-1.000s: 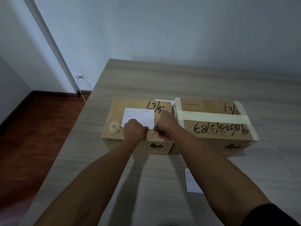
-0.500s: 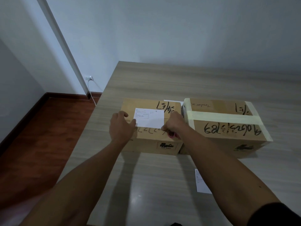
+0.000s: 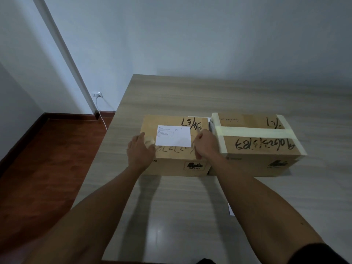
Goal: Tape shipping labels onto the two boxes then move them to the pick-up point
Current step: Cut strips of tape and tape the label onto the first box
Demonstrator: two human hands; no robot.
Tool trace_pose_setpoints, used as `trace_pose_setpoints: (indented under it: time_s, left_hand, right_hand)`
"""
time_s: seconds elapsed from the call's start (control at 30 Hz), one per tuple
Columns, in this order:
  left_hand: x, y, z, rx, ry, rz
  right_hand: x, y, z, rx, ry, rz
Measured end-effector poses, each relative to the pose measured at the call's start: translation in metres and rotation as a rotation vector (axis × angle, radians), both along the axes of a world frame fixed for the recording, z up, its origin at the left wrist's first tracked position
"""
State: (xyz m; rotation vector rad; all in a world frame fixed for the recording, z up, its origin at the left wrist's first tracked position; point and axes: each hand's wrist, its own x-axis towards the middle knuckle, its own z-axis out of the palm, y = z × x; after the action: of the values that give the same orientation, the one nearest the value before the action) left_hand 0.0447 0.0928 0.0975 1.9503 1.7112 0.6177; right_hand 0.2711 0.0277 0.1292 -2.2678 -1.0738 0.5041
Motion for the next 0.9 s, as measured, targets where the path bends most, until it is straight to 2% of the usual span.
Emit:
trace_pose_setpoints:
  time_s: [0.17,0.3,0.43,0.57,0.77,0.9]
  left_hand:
    - [0.023,-0.017,-0.002,0.037,-0.22,-0.114]
    - [0.044,-0.039,0.0,-0.004,-0.309,-0.198]
    - [0.06,-0.06,0.001,0.018,-0.268,-0.261]
    - [0.066,-0.085,0.002,0.038,-0.239,-0.245]
    - [0.064,-0.115,-0.005,0.032,-0.21,-0.17]
    - [0.07,-0.128,-0.011,0.01,-0.217,-0.089]
  right_hand:
    - [0.002,-0.027,-0.012,0.11,0.106,-0.063]
    - [0.001,-0.057,-0.011,0.12,0.08,-0.083]
    - [0.004,-0.078,-0.013,0.087,0.007,-0.064]
    - [0.003,-0.071,-0.005,-0.057,-0.101,0.056]
    - [0.006,-0.045,-0.01,-0.141,-0.059,-0.013]
    - [0.014,-0.04,-0.011,-0.16,0.039,-0.047]
